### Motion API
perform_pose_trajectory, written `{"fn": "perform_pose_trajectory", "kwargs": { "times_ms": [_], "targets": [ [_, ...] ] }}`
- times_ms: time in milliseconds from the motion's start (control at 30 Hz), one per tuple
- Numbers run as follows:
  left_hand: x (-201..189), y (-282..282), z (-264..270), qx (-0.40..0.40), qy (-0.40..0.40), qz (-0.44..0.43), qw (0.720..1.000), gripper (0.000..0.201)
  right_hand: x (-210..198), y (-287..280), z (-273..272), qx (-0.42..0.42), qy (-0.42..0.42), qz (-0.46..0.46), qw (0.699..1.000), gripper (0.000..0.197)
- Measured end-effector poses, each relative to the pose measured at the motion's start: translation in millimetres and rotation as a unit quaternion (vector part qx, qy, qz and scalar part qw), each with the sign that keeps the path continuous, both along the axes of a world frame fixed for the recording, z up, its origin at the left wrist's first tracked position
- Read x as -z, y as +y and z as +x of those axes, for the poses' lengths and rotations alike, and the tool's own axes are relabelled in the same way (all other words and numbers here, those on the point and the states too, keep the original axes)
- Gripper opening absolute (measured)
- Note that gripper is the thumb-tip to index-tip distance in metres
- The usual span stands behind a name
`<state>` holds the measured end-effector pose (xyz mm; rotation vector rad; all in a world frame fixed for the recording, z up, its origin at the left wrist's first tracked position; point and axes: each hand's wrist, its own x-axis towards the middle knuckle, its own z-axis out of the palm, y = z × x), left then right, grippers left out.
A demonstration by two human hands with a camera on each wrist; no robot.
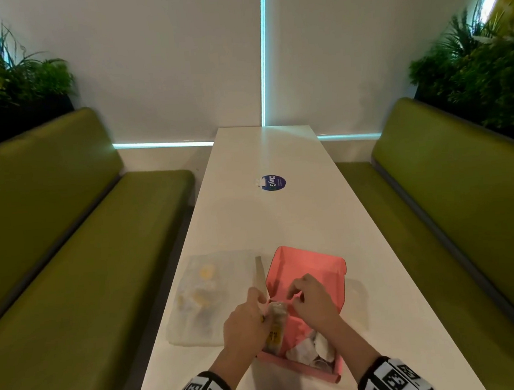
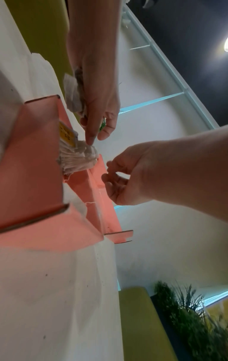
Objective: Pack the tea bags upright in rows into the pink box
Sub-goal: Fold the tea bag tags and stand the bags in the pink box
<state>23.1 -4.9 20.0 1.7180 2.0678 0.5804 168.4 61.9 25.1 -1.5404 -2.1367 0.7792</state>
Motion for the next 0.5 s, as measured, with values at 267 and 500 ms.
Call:
{"fn": "perform_pose_trajectory", "kwargs": {
  "times_ms": [267, 500],
  "targets": [
    [8, -2, -4, -0.018, -0.038, -0.054, 0.998, 0.022, 9, -7, -4, -0.056, -0.024, -0.034, 0.998, 0.019],
    [12, -4, -7, -0.04, -0.071, -0.073, 0.994, 0.02, -4, -11, 0, -0.052, -0.007, -0.006, 0.999, 0.022]
  ]
}}
